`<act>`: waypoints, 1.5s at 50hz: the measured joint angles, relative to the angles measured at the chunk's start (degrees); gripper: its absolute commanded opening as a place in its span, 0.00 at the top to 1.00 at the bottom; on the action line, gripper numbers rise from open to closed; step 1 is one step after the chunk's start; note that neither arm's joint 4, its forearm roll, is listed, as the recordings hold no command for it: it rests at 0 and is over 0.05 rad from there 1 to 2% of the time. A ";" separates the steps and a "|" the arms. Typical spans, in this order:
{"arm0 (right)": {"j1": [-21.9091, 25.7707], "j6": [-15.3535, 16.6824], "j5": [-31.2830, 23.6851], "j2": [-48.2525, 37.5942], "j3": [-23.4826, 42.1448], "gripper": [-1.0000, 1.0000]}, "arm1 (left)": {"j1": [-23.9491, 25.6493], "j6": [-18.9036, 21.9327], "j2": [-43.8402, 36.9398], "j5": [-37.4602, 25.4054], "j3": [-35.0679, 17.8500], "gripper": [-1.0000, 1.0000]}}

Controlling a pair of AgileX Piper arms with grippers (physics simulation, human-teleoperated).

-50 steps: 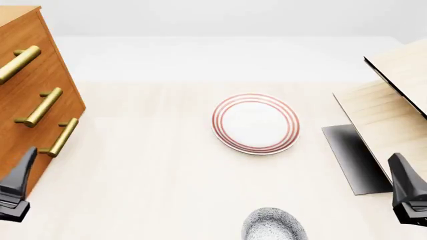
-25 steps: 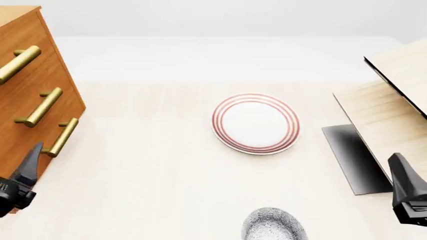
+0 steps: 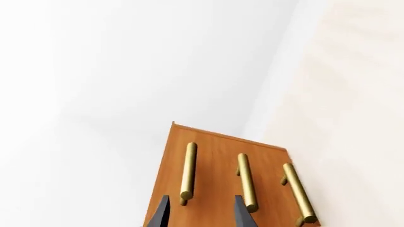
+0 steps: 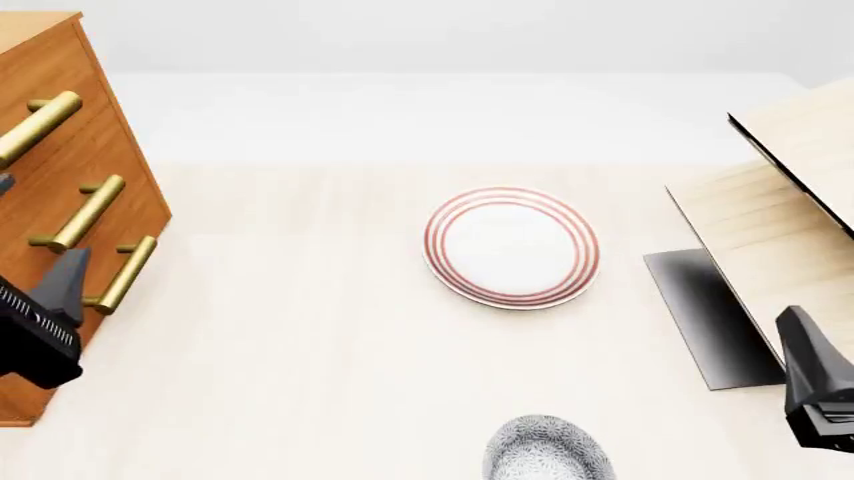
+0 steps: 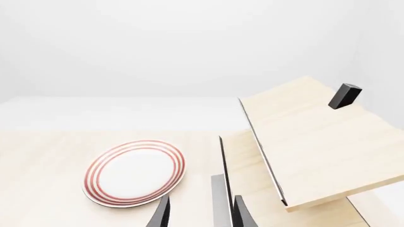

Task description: Open the top drawer of the cabinet and put the bowl in it.

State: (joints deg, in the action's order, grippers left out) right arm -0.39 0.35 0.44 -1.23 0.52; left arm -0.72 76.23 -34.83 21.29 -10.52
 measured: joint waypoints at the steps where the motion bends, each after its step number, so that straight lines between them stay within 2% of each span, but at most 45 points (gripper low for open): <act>1: 0.00 0.00 0.00 0.00 0.00 0.00 | 0.00 0.56 -0.64 0.67 -0.08 0.00; 16: 0.00 0.00 0.00 -0.01 0.00 0.00 | -0.96 7.21 -8.48 8.55 -1.15 0.00; 26: 0.00 0.00 0.00 -0.01 0.00 0.00 | -2.52 8.96 -11.90 10.42 -3.40 0.00; 49: 0.00 0.00 0.00 0.00 0.00 0.00 | -5.99 8.31 -17.32 11.68 -8.82 0.00; 75: 0.00 0.00 0.00 0.00 0.00 0.00 | -6.16 4.76 -26.29 15.58 -12.49 0.00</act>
State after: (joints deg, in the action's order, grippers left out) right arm -0.39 0.35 0.44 -1.24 0.52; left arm -6.88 80.99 -61.12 36.87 -23.02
